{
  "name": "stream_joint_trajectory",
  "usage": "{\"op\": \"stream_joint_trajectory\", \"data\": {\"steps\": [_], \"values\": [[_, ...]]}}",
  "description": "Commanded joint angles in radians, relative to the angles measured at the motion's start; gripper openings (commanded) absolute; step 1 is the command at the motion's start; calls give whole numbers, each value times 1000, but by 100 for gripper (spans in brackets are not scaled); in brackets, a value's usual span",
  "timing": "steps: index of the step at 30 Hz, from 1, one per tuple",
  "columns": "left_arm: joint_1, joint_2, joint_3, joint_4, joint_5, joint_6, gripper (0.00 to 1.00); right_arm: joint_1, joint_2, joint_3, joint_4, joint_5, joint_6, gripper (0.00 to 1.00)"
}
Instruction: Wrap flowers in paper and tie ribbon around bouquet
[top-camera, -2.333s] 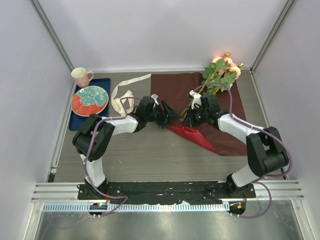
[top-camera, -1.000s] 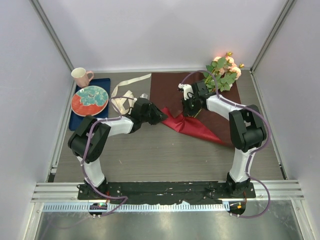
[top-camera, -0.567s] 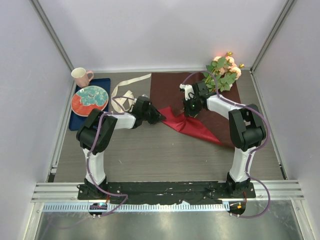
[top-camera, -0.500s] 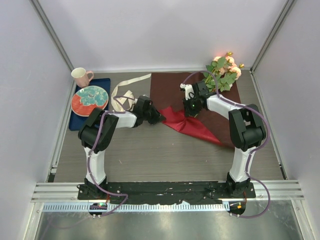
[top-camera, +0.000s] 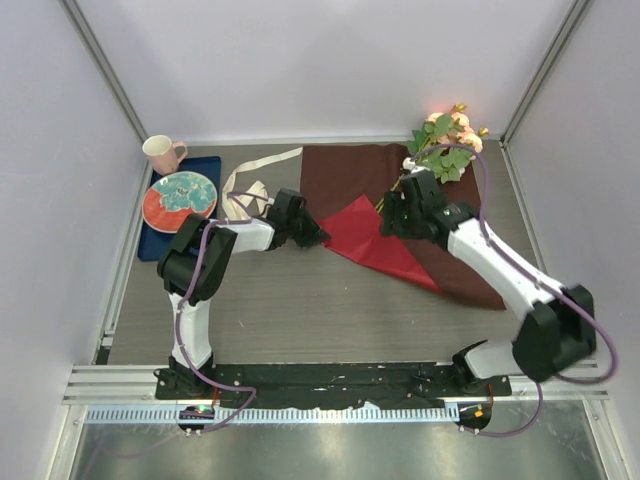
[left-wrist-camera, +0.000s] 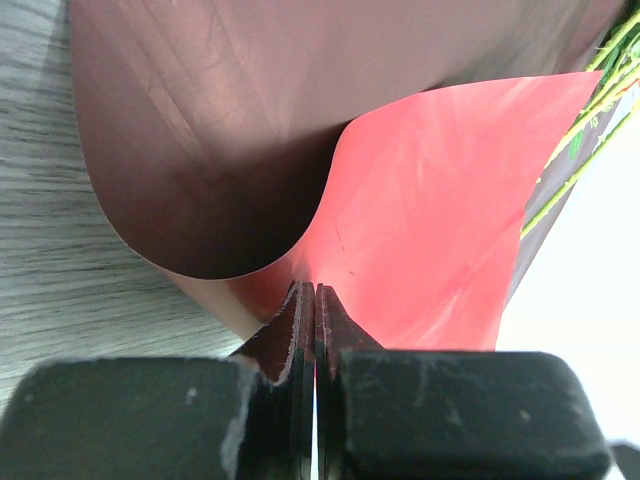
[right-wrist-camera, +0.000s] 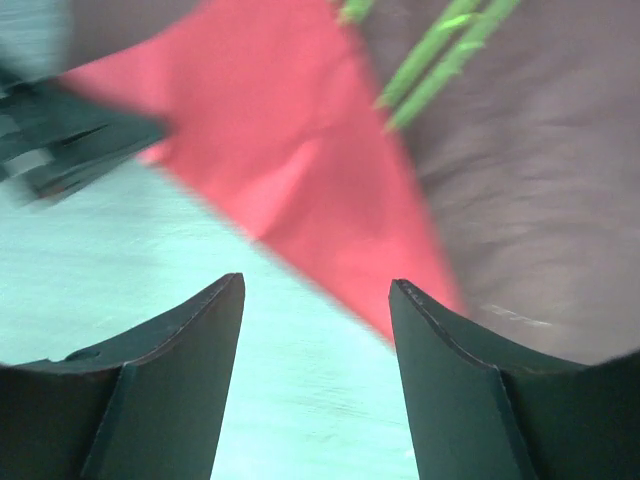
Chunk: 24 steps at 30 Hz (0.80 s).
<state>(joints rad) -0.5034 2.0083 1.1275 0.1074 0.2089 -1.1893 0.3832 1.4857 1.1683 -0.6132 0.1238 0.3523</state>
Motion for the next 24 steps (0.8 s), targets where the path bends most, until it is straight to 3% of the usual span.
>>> {"op": "stream_joint_trajectory", "data": {"steps": [1,2,3,6,10,13,20,24], "values": [[8,30,-26,-112,-34,5,0,137,-142,-134,191,-151,216,66],[9,33,-23,-110,-32,2,0,147,-125,-175,327,-212,244,64],[11,41,-11,-112,-20,3,0,148,-76,-177,367,-275,304,54],[8,49,12,-112,-5,22,0,148,10,-164,435,-233,332,32],[9,72,37,-114,10,31,0,137,53,-180,392,-66,358,24],[9,89,38,-112,26,23,0,120,51,-266,392,-36,422,14],[11,113,71,-149,23,25,0,91,-53,-496,320,43,547,13],[14,119,71,-176,6,16,0,57,-125,-600,183,109,632,15]]}}
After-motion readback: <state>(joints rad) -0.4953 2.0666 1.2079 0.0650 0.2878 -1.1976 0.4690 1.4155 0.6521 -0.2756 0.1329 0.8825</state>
